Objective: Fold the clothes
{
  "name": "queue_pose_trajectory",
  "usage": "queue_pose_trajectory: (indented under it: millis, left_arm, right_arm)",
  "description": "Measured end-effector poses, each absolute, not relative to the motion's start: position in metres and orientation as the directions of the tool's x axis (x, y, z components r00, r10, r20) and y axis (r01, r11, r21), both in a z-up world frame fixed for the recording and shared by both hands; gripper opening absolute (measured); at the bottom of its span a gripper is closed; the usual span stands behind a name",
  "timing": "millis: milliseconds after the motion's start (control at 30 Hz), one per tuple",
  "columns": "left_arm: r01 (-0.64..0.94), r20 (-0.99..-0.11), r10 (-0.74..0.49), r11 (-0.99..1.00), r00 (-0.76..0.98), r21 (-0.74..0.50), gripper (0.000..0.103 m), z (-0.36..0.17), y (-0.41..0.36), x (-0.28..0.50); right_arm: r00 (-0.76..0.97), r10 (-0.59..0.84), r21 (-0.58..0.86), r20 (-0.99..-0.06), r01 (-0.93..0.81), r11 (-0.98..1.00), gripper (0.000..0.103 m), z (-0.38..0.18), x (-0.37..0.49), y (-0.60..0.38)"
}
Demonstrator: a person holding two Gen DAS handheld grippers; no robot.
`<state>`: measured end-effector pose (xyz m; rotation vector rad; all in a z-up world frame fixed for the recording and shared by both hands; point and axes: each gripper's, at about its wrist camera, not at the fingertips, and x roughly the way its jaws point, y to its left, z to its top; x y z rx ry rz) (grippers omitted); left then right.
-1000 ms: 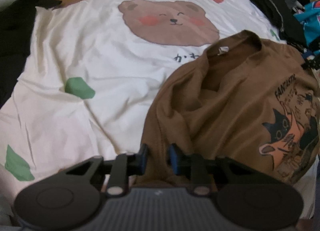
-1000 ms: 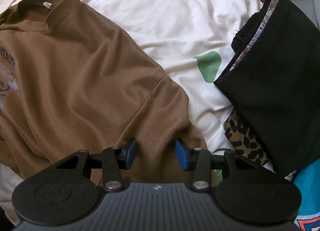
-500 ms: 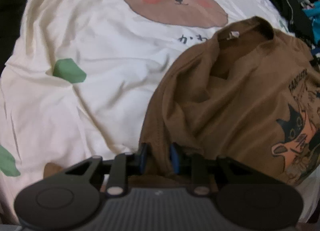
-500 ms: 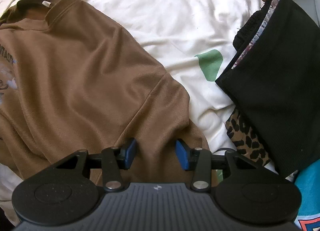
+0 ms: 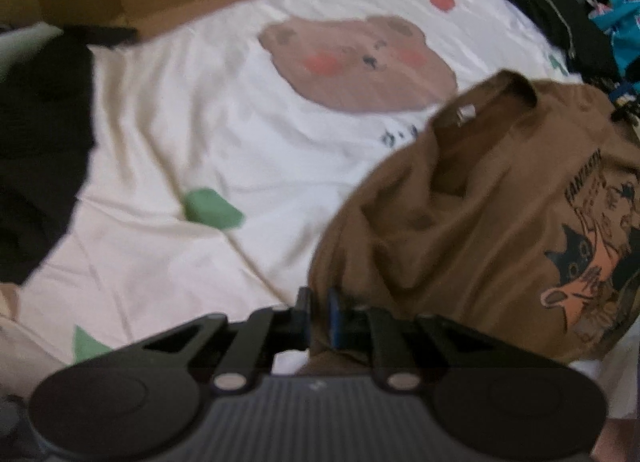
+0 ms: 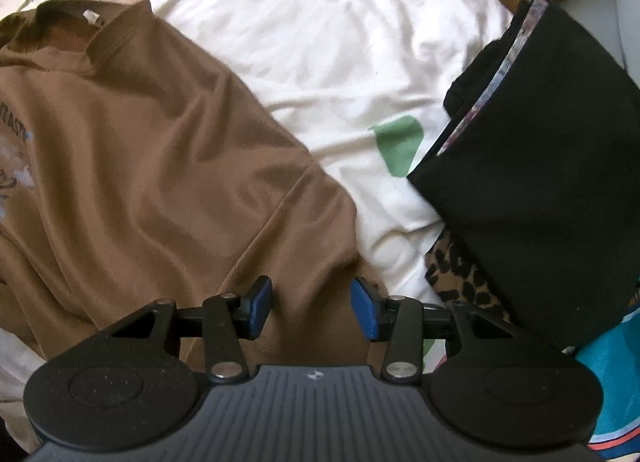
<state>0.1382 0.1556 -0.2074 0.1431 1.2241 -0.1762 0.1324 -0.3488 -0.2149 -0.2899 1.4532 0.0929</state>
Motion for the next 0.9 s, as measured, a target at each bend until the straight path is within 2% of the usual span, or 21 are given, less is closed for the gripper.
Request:
queue_pose_trajectory:
  millis: [67,200,367,500,633,800,900]
  left_arm:
    - [0.195,-0.932,-0.033,0.98,0.362,0.041,0.005,-0.202,0.16,0.139]
    - [0.156,-0.923,0.006,0.985,0.386,0.072,0.004,-0.206,0.164,0.144]
    - [0.133,-0.936,-0.029,0.991,0.351,0.019,0.005,-0.22,0.164,0.149]
    - [0.133,-0.947,-0.014,0.991,0.32,0.031,0.01,-0.233,0.161,0.151]
    - [0.101,-0.955,-0.014,0.995,0.296,0.017,0.022,-0.242,0.165,0.154]
    - [0.028,-0.964,-0.101,0.995,0.247,-0.097,0.023,-0.254,0.174,0.159]
    - [0.028,-0.969,-0.106,0.994,0.225,-0.102,0.025,-0.26,0.171,0.159]
  right_arm:
    - [0.132,-0.112,-0.14,-0.985,-0.232,0.963,0.051,-0.211,0.132,-0.348]
    - [0.132,-0.11,-0.139,-0.985,-0.232,0.963,0.051,-0.218,0.134,-0.352]
    - [0.127,-0.095,-0.123,-0.987,-0.228,0.966,0.051,-0.226,0.135,-0.354]
    - [0.123,-0.083,-0.108,-0.989,-0.217,0.97,0.051,-0.231,0.135,-0.357]
    - [0.117,-0.082,-0.106,-0.99,-0.216,0.971,0.051,-0.235,0.133,-0.358]
    - [0.116,-0.082,-0.105,-0.99,-0.211,0.972,0.052,-0.236,0.131,-0.358]
    - [0.114,-0.083,-0.106,-0.99,-0.213,0.971,0.053,-0.237,0.13,-0.358]
